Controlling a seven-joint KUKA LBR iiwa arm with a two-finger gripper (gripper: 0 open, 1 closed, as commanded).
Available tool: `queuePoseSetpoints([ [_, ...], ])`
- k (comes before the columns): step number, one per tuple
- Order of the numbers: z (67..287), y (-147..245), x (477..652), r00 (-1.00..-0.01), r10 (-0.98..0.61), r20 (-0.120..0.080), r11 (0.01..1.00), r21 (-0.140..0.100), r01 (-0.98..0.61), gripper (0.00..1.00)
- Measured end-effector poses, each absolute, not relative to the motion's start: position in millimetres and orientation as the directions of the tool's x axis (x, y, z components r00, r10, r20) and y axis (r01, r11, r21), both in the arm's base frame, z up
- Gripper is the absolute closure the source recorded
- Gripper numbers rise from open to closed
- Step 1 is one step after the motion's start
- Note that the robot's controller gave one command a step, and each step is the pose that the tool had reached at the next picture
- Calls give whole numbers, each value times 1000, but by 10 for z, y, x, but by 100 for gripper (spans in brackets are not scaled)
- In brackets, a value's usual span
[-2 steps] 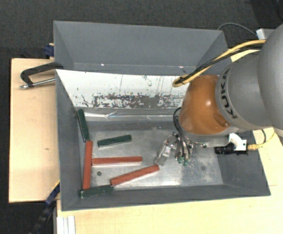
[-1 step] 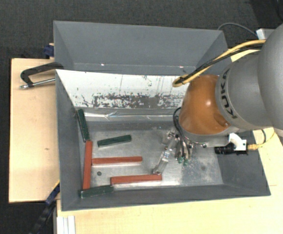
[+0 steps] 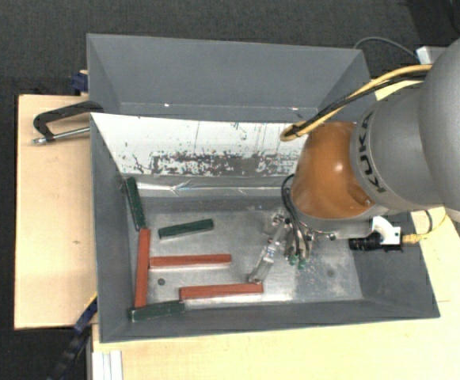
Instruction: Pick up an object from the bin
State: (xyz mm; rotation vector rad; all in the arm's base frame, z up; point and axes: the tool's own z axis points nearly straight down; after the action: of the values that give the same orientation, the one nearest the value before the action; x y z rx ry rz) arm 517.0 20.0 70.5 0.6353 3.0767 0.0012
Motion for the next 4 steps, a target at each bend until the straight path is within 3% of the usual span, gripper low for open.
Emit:
queuePoseSetpoints([
  [1,754,720,5174,-936,351,-3,936,1,351,0],
  [2,729,1001,5125,-942,335,-1,942,2,335,100],
  [3,729,1001,5125,-942,334,-1,942,2,334,100],
  [4,1212,986,5079,-940,341,4,940,-1,341,100],
])
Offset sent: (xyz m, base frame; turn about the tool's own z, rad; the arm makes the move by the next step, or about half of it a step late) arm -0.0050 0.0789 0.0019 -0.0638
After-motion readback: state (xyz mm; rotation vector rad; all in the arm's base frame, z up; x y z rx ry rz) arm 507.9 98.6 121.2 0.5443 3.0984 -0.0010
